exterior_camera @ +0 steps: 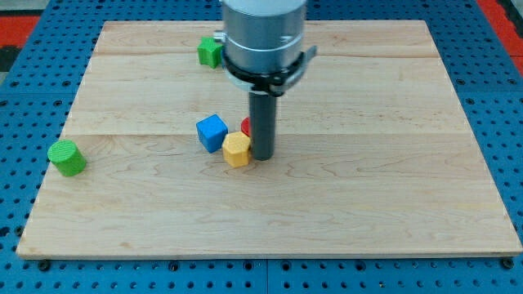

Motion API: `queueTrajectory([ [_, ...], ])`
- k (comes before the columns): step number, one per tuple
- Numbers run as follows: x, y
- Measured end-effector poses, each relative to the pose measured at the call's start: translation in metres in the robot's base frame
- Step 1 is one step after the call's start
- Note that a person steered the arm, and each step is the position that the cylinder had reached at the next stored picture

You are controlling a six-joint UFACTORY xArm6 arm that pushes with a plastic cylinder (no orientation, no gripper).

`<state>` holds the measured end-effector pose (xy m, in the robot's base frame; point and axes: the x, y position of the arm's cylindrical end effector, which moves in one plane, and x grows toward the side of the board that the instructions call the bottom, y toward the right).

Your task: Keep the green circle to the left of the blue cube

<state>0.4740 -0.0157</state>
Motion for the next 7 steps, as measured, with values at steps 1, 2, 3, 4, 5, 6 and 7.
queueTrajectory([
  [1,0.002,-0.002],
  [2,0.074,-0.019],
  [3,0.078,-0.172],
  [4,0.053,-0.26],
  [5,0.024,-0.269],
  [6,0.013,-0.262],
  [7,0.003,-0.286],
])
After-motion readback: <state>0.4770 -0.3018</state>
